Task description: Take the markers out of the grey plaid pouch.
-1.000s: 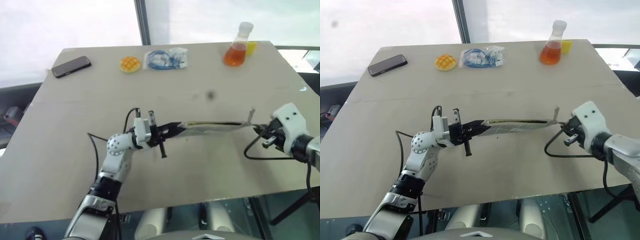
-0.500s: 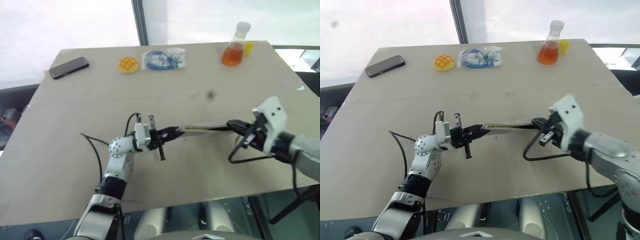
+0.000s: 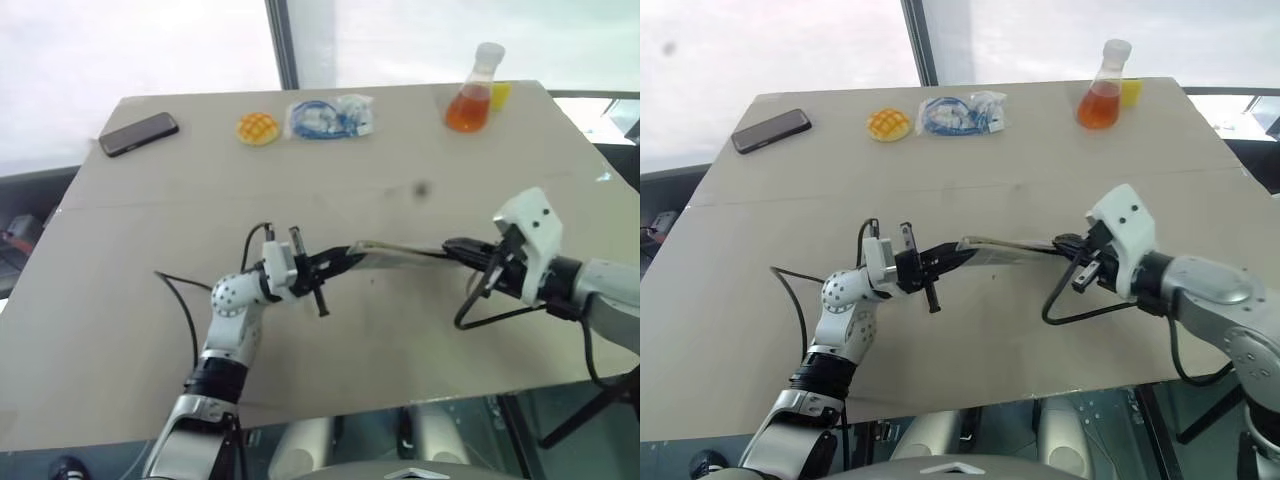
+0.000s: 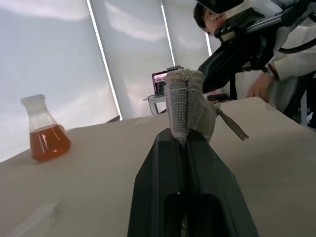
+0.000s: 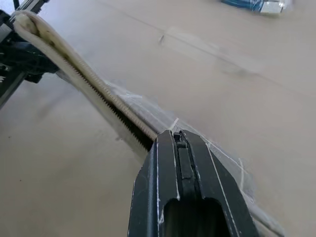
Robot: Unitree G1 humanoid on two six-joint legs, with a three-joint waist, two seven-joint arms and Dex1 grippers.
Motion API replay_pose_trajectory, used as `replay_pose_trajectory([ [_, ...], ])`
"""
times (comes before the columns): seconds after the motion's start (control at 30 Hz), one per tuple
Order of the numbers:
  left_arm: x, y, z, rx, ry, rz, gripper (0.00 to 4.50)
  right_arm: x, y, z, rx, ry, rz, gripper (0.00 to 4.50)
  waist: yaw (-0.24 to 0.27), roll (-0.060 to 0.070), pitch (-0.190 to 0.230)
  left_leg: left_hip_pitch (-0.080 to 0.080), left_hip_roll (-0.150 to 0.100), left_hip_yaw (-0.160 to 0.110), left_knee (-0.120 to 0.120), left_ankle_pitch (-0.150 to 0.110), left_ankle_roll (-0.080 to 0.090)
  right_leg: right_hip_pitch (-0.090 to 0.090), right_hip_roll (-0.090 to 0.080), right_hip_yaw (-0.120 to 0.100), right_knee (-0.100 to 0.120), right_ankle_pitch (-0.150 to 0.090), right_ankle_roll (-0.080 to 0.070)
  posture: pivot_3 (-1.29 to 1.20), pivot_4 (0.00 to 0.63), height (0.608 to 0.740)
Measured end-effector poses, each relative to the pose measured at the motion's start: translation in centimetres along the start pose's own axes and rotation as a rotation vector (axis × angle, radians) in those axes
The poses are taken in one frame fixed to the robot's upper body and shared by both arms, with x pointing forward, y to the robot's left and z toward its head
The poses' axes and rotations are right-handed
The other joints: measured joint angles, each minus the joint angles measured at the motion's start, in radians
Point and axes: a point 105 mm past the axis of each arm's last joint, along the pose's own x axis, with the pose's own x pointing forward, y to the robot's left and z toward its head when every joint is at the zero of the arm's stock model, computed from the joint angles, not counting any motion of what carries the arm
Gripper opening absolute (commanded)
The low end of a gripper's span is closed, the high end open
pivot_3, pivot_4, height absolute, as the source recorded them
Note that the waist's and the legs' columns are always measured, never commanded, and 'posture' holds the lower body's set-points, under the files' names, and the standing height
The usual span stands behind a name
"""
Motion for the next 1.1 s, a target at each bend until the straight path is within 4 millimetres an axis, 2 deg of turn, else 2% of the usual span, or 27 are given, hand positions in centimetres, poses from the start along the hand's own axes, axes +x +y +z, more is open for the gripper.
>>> replay_pose_trajectory([
  [0.17,0.5,0.6,0.8,-0.004,0.010,-0.009,0.00,0.2,0.5,-0.3,-0.008,0.018,0.020,0.02,-0.001,0.000,0.000,0.000,0.000,0.000,0.000,0.000,0.000,0.000,0.000,0.000,0.000,0.000,0.000,0.00,0.150,0.740],
  [0.37,1.4,0.5,2.5,0.027,0.013,-0.027,0.00,2.9,0.7,-1.5,-0.007,0.052,0.041,0.02,-0.002,0.000,0.000,0.000,0.000,0.000,0.000,0.000,0.000,-0.001,0.000,0.001,0.000,-0.001,-0.002,0.00,0.150,0.740],
  [0.47,1.3,0.3,2.6,0.030,0.020,-0.034,0.00,3.8,0.4,-1.5,0.007,0.042,0.038,0.02,-0.001,0.000,0.000,0.000,0.000,0.001,0.000,0.000,0.000,-0.001,0.000,0.001,0.000,-0.002,-0.003,0.00,0.150,0.740],
  [0.63,0.6,0.5,2.4,0.031,0.046,-0.028,0.00,3.4,1.5,-0.3,0.053,-0.029,0.132,0.02,0.000,0.000,0.001,0.000,0.000,0.000,-0.001,0.000,0.000,-0.001,0.000,0.001,-0.001,-0.001,-0.003,0.00,0.150,0.740],
  [0.77,0.3,0.4,2.3,0.030,0.058,-0.026,0.00,1.4,1.1,1.6,0.052,-0.106,0.146,0.02,0.000,0.000,0.001,0.000,0.000,0.000,-0.001,0.000,0.000,-0.001,0.000,0.000,-0.001,-0.002,-0.003,0.00,0.150,0.740],
  [0.93,0.2,0.3,2.2,0.027,0.061,-0.024,0.00,1.1,-0.1,1.5,0.062,-0.087,0.093,0.02,-0.001,0.000,0.001,0.000,0.000,0.000,-0.001,0.000,0.000,-0.001,0.000,0.001,-0.001,-0.002,-0.003,0.00,0.150,0.740],
  [1.1,0.1,0.3,2.2,0.027,0.063,-0.022,0.00,2.2,0.5,0.9,0.043,-0.040,0.119,0.02,-0.002,0.000,0.001,0.000,0.000,0.000,-0.002,0.000,0.000,-0.001,0.000,0.001,-0.001,-0.002,-0.003,0.00,0.150,0.740],
])
